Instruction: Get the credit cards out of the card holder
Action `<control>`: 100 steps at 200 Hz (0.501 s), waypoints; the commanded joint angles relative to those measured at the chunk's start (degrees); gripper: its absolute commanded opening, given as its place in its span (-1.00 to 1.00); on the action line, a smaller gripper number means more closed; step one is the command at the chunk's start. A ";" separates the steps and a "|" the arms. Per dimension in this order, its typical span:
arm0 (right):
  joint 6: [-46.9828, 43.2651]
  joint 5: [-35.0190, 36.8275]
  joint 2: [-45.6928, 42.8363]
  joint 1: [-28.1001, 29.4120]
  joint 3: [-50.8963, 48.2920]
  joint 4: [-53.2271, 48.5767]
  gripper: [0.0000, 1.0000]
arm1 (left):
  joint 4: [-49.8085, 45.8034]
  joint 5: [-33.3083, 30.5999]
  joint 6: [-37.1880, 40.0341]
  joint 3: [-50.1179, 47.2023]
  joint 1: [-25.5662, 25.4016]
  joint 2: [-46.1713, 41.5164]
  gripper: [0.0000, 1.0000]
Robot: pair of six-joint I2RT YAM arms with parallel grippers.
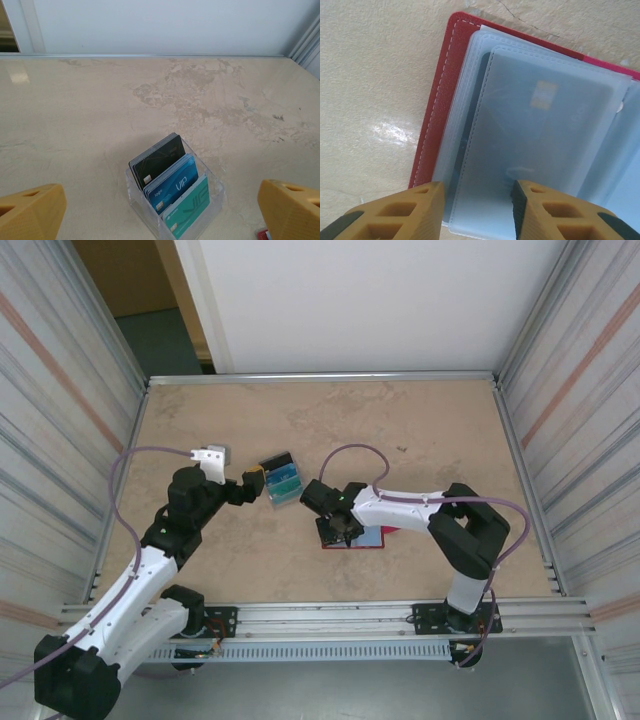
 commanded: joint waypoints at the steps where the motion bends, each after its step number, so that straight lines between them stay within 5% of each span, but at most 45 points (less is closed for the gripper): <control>1: 1.68 -0.18 -1.58 -0.75 -1.47 -0.42 -0.19 | 0.31 -0.80 0.24 0.52 0.12 -0.22 0.97; 100: 1.92 -0.80 -1.32 -1.56 -3.04 0.44 -0.31 | -0.42 -0.82 1.12 1.60 0.17 -0.21 0.97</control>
